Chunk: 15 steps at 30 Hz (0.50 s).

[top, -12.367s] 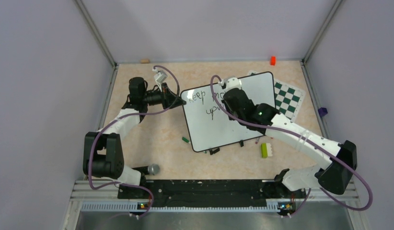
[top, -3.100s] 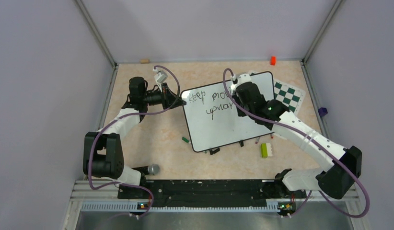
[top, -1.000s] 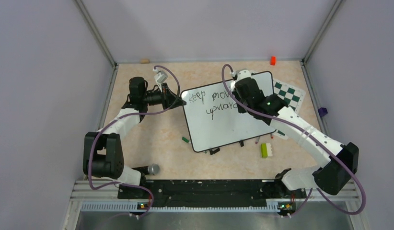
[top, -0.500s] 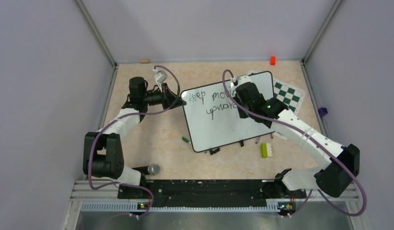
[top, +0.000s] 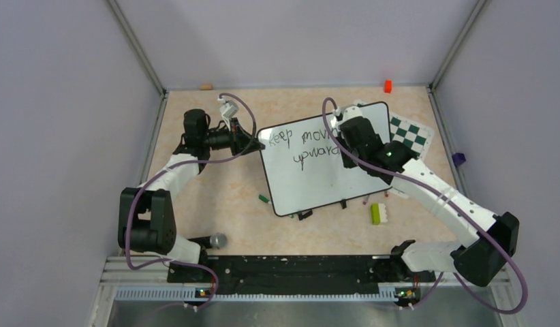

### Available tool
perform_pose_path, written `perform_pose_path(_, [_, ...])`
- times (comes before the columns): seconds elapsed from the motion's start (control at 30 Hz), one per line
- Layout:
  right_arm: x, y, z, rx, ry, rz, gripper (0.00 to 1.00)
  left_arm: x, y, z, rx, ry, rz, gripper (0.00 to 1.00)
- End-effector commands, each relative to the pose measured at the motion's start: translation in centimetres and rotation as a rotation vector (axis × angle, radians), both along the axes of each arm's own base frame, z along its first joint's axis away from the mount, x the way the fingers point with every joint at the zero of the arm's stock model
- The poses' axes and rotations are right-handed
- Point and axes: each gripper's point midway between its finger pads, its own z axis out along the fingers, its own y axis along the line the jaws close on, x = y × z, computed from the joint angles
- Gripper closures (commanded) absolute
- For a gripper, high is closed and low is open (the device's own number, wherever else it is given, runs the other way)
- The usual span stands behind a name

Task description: Write a sentence on the whiteboard

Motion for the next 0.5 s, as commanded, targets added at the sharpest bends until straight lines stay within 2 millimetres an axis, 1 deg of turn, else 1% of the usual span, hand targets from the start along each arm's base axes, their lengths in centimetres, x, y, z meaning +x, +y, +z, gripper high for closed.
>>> perform_pose_path(0.0, [0.0,-0.7,1.0,0.027,-0.027,-0.025,1.00,-3.8,-1.6,-3.6,0.022,0.056,-0.149,0.86])
perform_pose_path(0.2, [0.2,-0.9,0.4,0.002,-0.021,-0.036,1.00,-3.8,-1.6,-3.6,0.023,0.055,-0.147,0.86])
perform_pose_path(0.33, [0.9,-0.9,-0.3,-0.014,-0.028,-0.054,1.00,-3.8,-1.6,-3.6,0.023,0.054,-0.148,0.85])
perform_pose_path(0.47, [1.5,-0.7,-0.3,-0.006,-0.046,-0.076,1.00,-3.8,-1.6,-3.5,0.024,0.049,-0.148,0.84])
